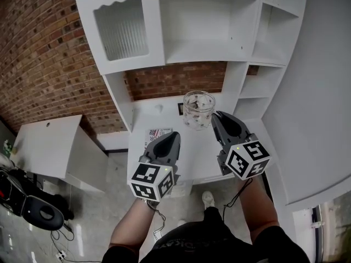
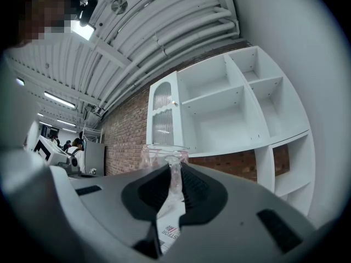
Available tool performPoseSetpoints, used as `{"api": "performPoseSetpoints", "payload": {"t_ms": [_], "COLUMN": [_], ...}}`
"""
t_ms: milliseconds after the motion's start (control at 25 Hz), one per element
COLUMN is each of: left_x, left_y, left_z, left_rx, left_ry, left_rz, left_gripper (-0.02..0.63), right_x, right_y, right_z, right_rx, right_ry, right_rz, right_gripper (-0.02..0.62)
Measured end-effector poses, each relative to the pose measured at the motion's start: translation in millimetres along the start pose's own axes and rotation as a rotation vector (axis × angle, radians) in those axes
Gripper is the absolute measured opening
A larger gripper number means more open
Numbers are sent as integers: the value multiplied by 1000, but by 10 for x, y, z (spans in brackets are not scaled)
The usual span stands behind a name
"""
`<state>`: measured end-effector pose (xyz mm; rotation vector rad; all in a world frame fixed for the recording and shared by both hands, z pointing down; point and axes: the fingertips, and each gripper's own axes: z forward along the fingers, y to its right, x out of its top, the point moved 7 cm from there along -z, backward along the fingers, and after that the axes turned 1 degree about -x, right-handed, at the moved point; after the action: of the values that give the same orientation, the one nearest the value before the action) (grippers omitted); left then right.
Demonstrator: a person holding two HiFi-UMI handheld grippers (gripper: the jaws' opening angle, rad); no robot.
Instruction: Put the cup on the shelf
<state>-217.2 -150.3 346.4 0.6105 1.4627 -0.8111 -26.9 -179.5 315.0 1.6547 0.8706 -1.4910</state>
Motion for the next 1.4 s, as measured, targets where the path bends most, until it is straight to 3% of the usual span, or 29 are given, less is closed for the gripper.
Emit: {"api": "performPoseSetpoints", "payload": {"t_ms": [560, 1400], "left_x": [171, 406], "left_y": [-54, -389], "left_z": [655, 2095], "left_rx": [-6, 34], "left_ry": [5, 15], "left_rz": [36, 62], "left_gripper": [5, 5], "right_x": [159, 569], "right_y": [565, 1723], "right_z": [393, 1574], "right_rx": [9, 65], "right_ry": [15, 74], "right_rz": [-11, -47], "right_gripper": [37, 37]}}
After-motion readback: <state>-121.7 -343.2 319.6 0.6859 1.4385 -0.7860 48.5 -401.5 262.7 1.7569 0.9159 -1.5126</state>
